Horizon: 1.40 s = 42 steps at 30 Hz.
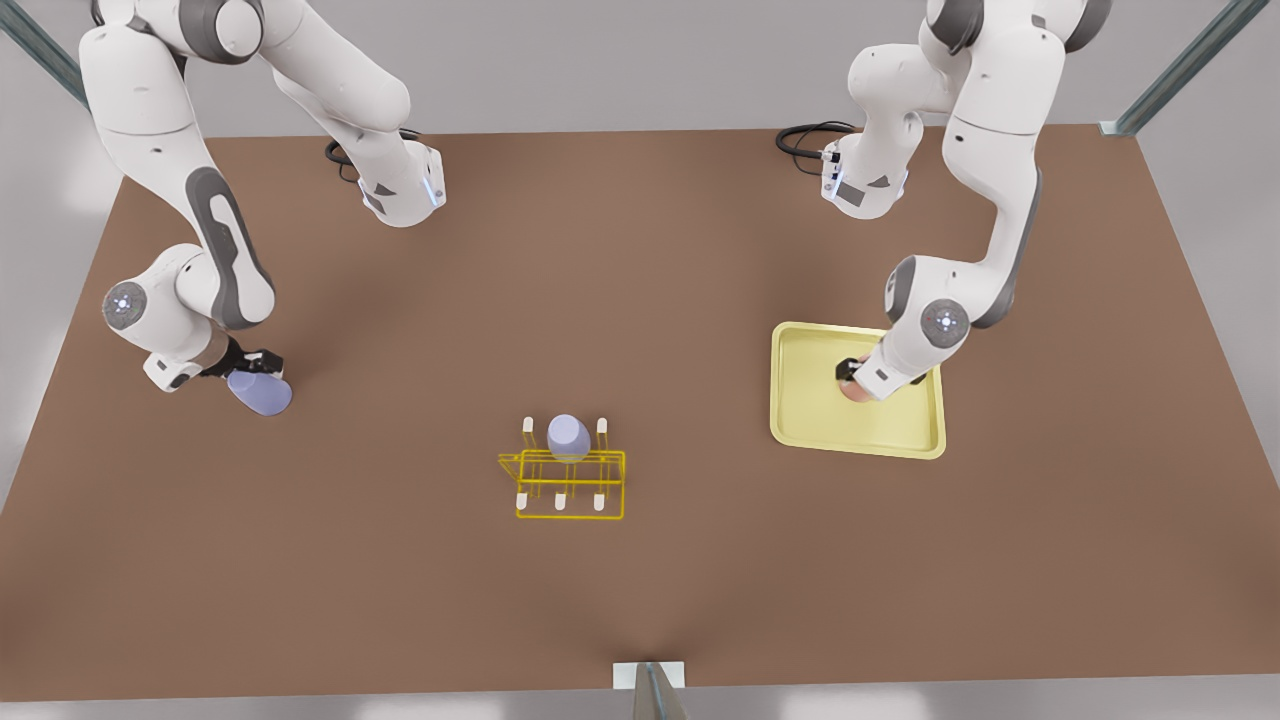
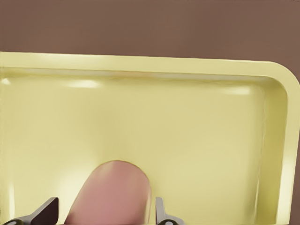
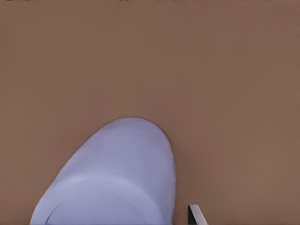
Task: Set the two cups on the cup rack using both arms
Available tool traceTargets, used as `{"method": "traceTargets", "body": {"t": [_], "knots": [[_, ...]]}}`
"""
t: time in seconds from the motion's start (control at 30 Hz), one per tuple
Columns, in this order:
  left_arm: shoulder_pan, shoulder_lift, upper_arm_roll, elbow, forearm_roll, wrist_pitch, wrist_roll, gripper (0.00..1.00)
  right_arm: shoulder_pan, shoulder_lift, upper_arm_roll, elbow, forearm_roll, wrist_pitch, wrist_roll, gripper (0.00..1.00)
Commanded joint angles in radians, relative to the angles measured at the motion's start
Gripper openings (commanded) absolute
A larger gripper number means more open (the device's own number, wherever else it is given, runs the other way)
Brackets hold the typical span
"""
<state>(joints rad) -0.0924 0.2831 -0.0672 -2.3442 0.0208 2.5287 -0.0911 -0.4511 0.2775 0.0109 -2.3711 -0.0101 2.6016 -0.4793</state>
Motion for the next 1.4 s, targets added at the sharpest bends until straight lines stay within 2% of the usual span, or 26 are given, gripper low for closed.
{"method": "traceTargets", "body": {"t": [0.0,0.03,0.43,0.5,0.53,0.6,1.13,1.2,1.37], "knots": [[0.0,-0.001,0.004,-0.007,0.002,0.022,0.01,1.0,0.0,0.008,0.0,-0.002,0.002,0.071,-0.047,1.0],[0.0,-0.009,0.01,-0.043,0.002,0.083,0.008,1.0,0.0,0.014,0.0,-0.007,0.002,0.083,-0.047,1.0],[-0.009,-0.033,0.01,-0.096,-0.002,0.137,0.007,1.0,0.002,0.012,0.003,-0.011,0.004,0.081,-0.044,1.0],[-0.01,-0.033,0.01,-0.096,-0.001,0.137,0.007,1.0,0.002,0.011,0.004,-0.011,0.004,0.081,-0.044,1.0],[-0.01,-0.033,0.01,-0.096,-0.001,0.137,0.007,0.94,0.002,0.005,0.006,-0.011,0.005,0.077,-0.044,1.0],[-0.01,-0.033,0.01,-0.095,-0.001,0.137,0.007,0.92,0.003,0.005,0.007,-0.011,0.005,0.077,-0.044,1.0],[-0.018,-0.064,0.009,-0.087,-0.002,0.093,0.005,0.91,0.006,0.032,0.009,0.009,0.016,0.086,-0.044,1.0],[-0.016,-0.062,0.009,-0.087,-0.002,0.093,0.005,0.91,0.005,0.032,0.009,0.016,0.018,0.086,-0.044,0.84],[-0.018,-0.033,0.01,-0.087,-0.002,0.111,0.007,0.92,0.006,0.023,0.012,0.021,0.039,0.084,-0.048,0.83]]}}
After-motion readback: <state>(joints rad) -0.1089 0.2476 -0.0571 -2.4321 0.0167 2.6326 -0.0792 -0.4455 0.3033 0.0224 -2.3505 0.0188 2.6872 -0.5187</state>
